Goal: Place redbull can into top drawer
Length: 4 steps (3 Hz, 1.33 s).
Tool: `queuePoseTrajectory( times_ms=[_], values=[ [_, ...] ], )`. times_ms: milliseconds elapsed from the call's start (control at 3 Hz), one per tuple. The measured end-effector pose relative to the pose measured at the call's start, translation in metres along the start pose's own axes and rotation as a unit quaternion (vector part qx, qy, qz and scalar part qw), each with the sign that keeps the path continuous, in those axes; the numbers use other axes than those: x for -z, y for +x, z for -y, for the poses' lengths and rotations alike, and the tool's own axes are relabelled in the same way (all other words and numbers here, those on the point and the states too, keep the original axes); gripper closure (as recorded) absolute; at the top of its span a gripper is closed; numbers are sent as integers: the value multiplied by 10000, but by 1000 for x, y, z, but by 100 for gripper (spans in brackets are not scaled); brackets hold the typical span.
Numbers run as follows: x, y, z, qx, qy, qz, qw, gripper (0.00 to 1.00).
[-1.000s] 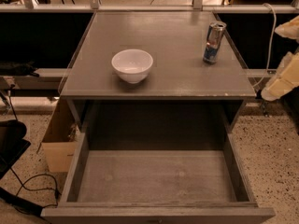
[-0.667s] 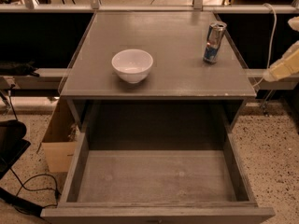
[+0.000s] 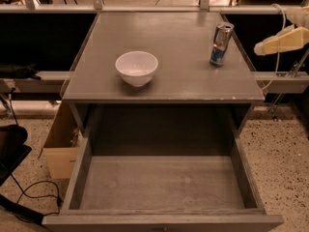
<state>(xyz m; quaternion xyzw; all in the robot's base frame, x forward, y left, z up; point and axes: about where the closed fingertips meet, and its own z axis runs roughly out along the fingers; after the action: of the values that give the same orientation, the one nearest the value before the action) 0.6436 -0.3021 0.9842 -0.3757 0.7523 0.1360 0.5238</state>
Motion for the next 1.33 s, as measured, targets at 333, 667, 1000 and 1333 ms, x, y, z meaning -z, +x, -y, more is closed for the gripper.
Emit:
queuePoseTrajectory(
  times_ms=[333, 667, 1000, 1333],
  values=[
    [-4, -5, -1, -1, 0, 66, 10000, 0],
    [-4, -4, -1, 2, -4, 56, 10000, 0],
    [-38, 7, 11, -139, 11, 426, 9990, 0],
    [-83, 21, 30, -273, -62, 735, 9969, 0]
  ],
)
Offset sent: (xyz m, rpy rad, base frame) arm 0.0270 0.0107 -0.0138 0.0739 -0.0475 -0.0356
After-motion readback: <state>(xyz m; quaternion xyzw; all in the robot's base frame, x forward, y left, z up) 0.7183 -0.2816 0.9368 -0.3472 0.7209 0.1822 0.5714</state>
